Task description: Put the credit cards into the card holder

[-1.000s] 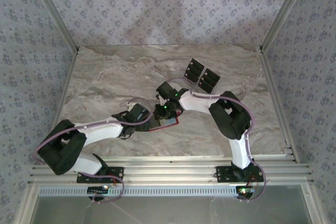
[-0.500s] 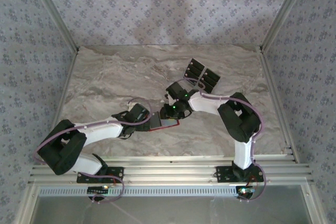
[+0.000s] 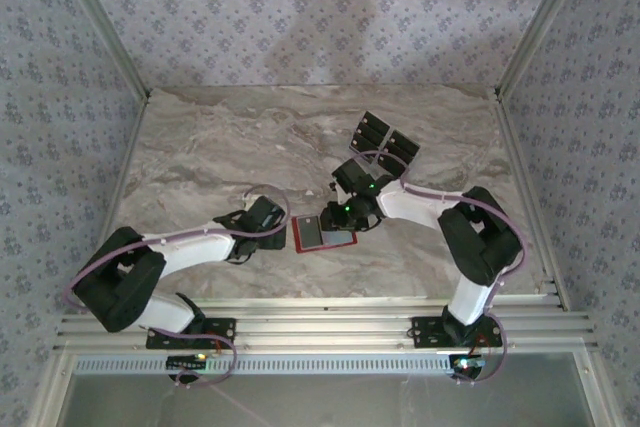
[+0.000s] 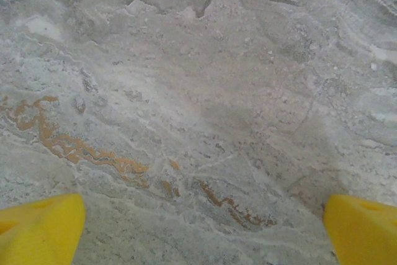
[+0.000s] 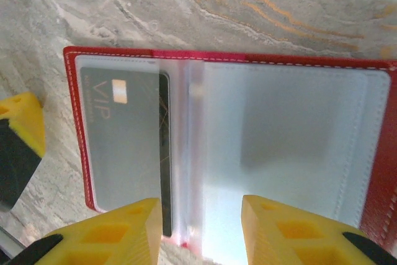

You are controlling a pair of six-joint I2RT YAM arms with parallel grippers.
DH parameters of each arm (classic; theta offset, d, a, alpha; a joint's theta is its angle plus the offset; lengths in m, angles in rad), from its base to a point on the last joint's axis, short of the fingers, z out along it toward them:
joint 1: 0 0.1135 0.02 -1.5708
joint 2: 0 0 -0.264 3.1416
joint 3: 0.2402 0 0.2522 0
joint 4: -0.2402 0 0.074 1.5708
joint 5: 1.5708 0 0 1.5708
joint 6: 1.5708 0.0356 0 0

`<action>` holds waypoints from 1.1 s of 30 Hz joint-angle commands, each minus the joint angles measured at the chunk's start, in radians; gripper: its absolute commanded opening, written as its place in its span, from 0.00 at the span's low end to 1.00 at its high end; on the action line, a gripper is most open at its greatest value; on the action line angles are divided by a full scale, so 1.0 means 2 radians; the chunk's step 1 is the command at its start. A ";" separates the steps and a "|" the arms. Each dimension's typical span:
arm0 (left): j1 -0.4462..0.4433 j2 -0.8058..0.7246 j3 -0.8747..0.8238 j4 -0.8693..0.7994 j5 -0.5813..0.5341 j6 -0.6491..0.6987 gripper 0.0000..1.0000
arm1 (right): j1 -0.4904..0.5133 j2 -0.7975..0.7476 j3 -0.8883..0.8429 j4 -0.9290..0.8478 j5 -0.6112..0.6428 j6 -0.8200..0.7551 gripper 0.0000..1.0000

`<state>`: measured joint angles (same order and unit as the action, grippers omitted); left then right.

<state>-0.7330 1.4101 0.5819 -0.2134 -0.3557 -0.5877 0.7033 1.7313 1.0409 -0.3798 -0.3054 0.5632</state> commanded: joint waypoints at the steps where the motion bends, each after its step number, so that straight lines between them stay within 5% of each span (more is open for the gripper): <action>1: 0.001 0.006 0.018 -0.004 0.006 0.004 1.00 | 0.007 -0.018 0.032 -0.045 0.033 -0.028 0.39; 8: 0.001 0.007 0.024 -0.005 0.014 0.007 1.00 | 0.014 0.002 0.050 -0.063 0.056 -0.045 0.17; 15: -0.005 -0.007 0.038 -0.001 0.035 0.002 1.00 | 0.001 -0.013 0.027 -0.046 0.061 -0.056 0.42; 33: -0.042 0.019 0.066 0.002 0.026 -0.017 1.00 | -0.027 0.026 0.031 -0.012 0.013 -0.085 0.44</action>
<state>-0.8082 1.4429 0.6914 -0.2062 -0.2958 -0.6083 0.6456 1.7542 1.0920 -0.4099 -0.2543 0.4091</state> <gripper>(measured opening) 0.997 0.440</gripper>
